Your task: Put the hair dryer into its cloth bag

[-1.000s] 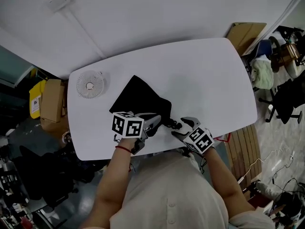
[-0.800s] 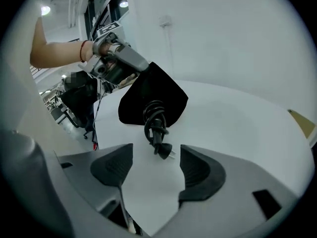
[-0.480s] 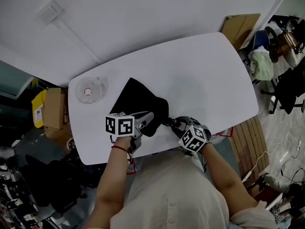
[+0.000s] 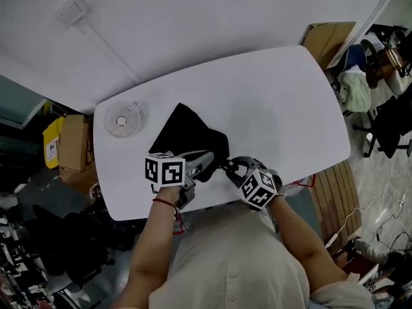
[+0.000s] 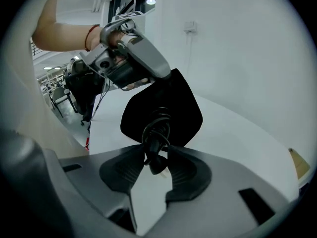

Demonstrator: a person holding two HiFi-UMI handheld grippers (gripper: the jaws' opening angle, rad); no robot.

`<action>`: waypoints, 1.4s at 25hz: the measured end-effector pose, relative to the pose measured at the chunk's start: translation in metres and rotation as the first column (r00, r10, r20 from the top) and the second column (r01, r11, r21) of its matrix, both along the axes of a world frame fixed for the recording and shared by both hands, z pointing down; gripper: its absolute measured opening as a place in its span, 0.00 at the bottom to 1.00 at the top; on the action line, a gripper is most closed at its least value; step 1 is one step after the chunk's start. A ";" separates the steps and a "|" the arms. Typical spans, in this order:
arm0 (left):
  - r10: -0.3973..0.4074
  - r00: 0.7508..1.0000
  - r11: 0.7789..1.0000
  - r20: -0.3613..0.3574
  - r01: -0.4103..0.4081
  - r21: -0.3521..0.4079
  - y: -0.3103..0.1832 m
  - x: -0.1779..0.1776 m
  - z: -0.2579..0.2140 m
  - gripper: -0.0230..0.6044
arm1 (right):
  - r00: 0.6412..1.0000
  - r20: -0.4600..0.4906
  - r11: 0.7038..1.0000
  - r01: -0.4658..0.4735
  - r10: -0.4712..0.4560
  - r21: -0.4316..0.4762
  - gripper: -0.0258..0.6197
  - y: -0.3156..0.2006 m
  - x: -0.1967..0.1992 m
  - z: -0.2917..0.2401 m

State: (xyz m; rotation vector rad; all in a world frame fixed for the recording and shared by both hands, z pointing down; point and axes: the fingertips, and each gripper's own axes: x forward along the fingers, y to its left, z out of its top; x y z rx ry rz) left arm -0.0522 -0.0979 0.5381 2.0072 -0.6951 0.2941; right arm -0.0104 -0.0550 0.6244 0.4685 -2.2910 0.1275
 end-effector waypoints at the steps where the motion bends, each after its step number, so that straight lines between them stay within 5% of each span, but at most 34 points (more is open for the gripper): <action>1: 0.007 1.000 1.000 -0.014 -0.007 0.002 0.001 0.004 -0.003 0.08 | 1.000 0.005 1.000 -0.003 0.003 -0.003 0.28 -0.002 -0.005 0.000; 9: 0.061 0.997 0.998 -0.050 -0.060 0.005 0.013 0.021 -0.011 0.08 | 0.999 0.042 1.000 -0.014 0.015 -0.011 0.28 -0.025 -0.042 -0.001; 21: 0.037 0.996 0.999 -0.078 -0.038 -0.009 0.013 0.014 -0.011 0.08 | 0.992 0.119 0.998 -0.026 0.032 -0.050 0.29 -0.039 -0.085 0.008; 29: -0.024 0.996 1.000 -0.083 0.024 -0.009 -0.002 -0.001 -0.008 0.08 | 0.921 0.249 0.948 -0.257 0.298 -0.187 0.38 -0.050 -0.043 0.000; 33: -0.068 0.996 0.998 -0.060 0.068 -0.007 -0.011 -0.009 -0.002 0.08 | 0.875 0.210 0.893 -0.395 0.437 -0.215 0.38 -0.065 -0.005 0.007; 35: -0.078 0.996 0.997 -0.050 0.078 -0.010 -0.013 -0.012 0.002 0.08 | 0.894 0.168 0.904 -0.387 0.416 -0.181 0.37 -0.064 0.003 0.010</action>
